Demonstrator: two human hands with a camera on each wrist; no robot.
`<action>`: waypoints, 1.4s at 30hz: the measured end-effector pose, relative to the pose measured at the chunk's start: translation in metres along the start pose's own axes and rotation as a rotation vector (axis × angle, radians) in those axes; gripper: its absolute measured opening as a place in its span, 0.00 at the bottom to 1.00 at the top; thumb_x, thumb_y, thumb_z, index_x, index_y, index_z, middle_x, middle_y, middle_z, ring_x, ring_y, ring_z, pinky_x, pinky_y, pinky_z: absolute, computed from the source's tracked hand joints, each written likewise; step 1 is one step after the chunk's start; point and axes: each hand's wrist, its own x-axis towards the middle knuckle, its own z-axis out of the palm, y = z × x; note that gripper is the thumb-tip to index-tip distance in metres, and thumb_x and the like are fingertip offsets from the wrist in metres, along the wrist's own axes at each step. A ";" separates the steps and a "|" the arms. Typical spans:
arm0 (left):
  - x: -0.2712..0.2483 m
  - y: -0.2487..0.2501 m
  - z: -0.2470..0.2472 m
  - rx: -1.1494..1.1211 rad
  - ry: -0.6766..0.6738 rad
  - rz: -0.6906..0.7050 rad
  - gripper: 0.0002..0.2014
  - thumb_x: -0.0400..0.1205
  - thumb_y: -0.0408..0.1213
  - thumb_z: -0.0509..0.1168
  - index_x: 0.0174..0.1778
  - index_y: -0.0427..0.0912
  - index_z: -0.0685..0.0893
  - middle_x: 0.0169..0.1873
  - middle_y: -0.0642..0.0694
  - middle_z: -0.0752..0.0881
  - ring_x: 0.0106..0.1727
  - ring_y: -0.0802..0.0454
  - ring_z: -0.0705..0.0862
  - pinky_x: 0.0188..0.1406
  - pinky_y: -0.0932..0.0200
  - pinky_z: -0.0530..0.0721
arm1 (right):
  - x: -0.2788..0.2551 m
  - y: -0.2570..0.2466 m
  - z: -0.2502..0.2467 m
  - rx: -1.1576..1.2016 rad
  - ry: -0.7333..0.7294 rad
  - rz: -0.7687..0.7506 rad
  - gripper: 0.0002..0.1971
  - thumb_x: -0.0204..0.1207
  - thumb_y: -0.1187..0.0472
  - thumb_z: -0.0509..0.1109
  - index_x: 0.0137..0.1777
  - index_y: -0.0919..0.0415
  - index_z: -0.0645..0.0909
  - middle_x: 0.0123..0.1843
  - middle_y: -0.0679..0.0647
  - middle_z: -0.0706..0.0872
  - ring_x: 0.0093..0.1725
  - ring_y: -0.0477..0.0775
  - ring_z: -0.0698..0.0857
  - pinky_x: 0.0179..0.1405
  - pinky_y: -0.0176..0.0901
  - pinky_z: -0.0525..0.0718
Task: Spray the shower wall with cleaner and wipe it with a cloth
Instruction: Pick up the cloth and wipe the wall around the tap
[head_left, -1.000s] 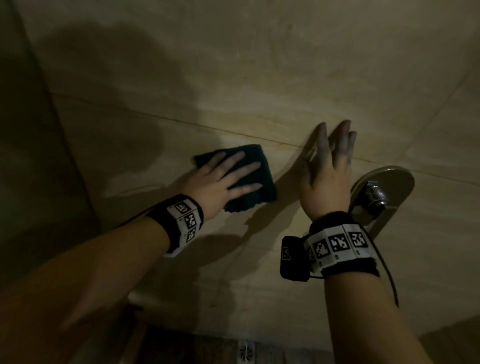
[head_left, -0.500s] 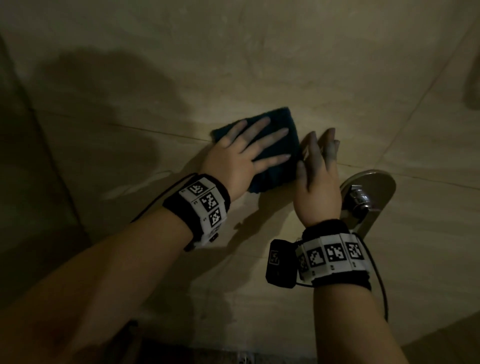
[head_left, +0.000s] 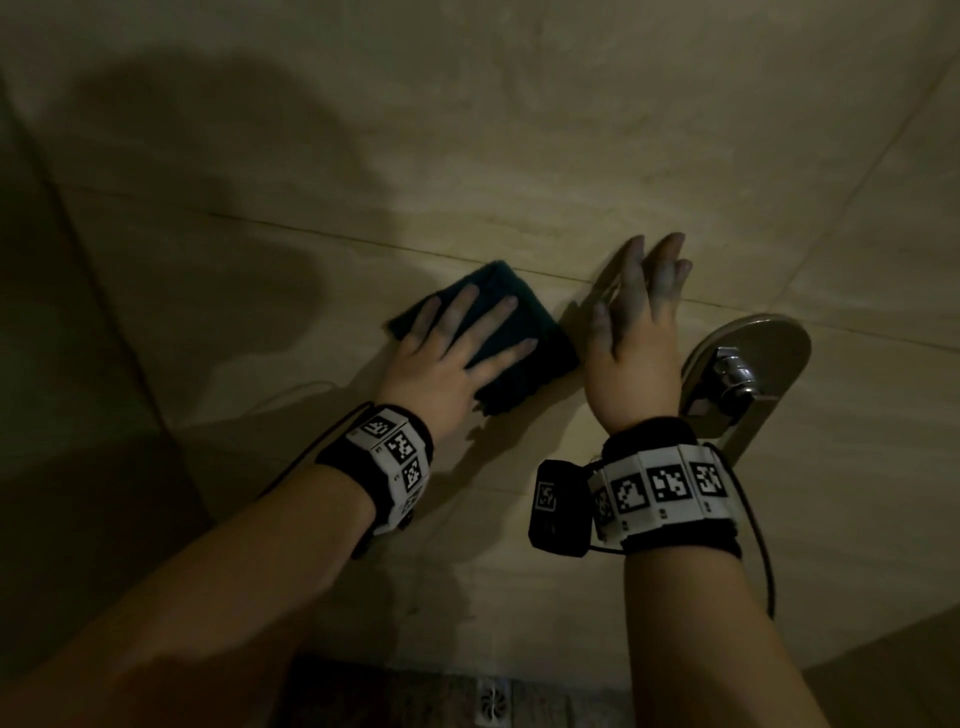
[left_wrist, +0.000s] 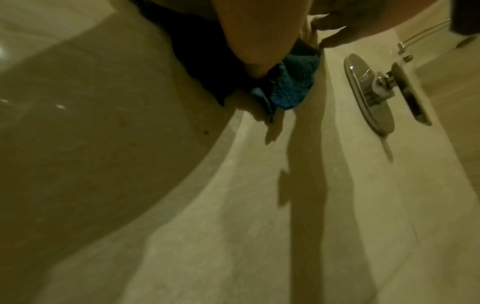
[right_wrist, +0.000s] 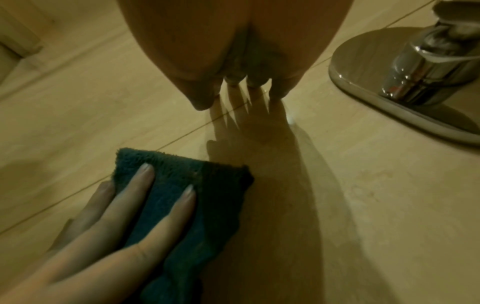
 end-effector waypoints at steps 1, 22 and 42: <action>-0.003 -0.002 0.002 0.006 -0.010 0.006 0.46 0.66 0.39 0.74 0.78 0.59 0.57 0.79 0.48 0.55 0.78 0.41 0.39 0.76 0.40 0.45 | 0.000 -0.001 0.001 -0.013 -0.001 0.004 0.31 0.85 0.62 0.55 0.84 0.55 0.45 0.86 0.57 0.36 0.85 0.59 0.37 0.84 0.51 0.49; -0.002 -0.021 -0.024 -0.149 0.020 -0.370 0.38 0.81 0.37 0.64 0.80 0.60 0.49 0.83 0.38 0.52 0.79 0.32 0.45 0.78 0.35 0.45 | 0.002 -0.022 0.014 -0.039 0.002 0.114 0.33 0.86 0.60 0.55 0.84 0.56 0.41 0.85 0.59 0.32 0.84 0.61 0.34 0.82 0.44 0.41; -0.008 -0.096 -0.052 -0.177 0.045 -0.466 0.31 0.83 0.41 0.57 0.81 0.59 0.54 0.83 0.36 0.51 0.82 0.28 0.47 0.80 0.39 0.46 | 0.013 -0.050 0.030 -0.010 0.068 0.249 0.36 0.84 0.61 0.57 0.83 0.66 0.38 0.83 0.67 0.32 0.83 0.71 0.36 0.82 0.52 0.39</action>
